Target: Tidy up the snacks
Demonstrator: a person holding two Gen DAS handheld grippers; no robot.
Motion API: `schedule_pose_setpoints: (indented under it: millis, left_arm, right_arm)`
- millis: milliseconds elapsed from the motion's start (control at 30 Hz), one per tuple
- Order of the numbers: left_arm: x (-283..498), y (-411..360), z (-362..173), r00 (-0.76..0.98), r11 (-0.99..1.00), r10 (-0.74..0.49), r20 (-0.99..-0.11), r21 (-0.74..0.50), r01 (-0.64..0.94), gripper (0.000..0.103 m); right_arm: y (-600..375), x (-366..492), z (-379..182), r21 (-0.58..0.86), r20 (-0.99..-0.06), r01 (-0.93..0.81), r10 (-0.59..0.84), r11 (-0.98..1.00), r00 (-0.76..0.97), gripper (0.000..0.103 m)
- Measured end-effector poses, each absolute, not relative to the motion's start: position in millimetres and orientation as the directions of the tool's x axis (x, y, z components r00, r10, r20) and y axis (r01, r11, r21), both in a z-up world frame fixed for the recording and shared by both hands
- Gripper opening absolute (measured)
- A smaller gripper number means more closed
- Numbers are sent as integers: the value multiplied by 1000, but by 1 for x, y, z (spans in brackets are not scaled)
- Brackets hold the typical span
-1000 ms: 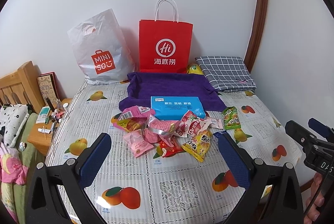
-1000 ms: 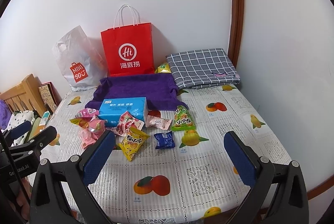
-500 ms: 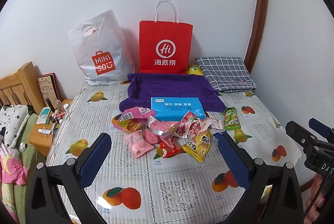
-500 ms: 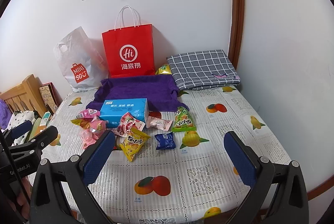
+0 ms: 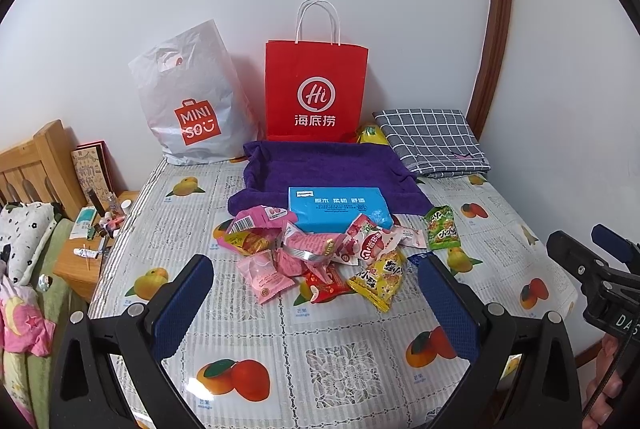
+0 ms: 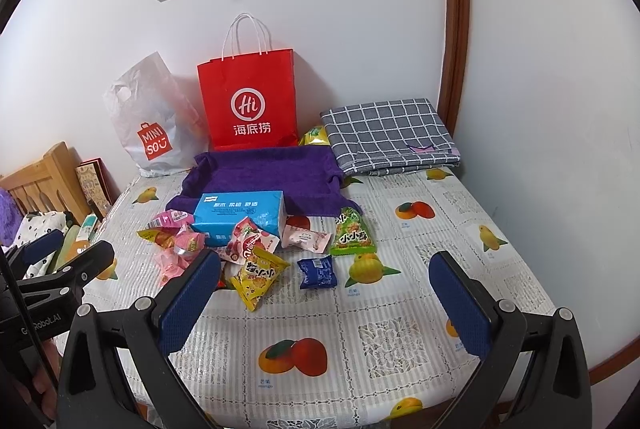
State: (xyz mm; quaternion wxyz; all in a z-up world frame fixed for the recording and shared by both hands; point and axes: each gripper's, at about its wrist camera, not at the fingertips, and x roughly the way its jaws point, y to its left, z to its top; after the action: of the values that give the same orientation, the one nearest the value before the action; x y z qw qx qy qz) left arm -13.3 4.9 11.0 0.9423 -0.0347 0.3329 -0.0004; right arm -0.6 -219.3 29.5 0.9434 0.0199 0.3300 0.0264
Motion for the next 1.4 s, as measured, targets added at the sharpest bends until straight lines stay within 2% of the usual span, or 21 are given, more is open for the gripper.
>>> schedule_pose_setpoints:
  millis: [867,1267,1400]
  left_arm:
    - [1,11,-1,770,998,-20,-638,-54,-19,103]
    - [43,25,-40,720,998,-34,-693,-65,-15,103]
    - [60,29,-54,702,998,-24,-711,-57,-23,103]
  right_arm:
    - [-215,9,18,50,-629,-64,81,997,773,102]
    - [-223,46,-21,13,-672,-61,54,998,739,102]
    - [-238,68,-42,23,-703,4,13,1000,711,102]
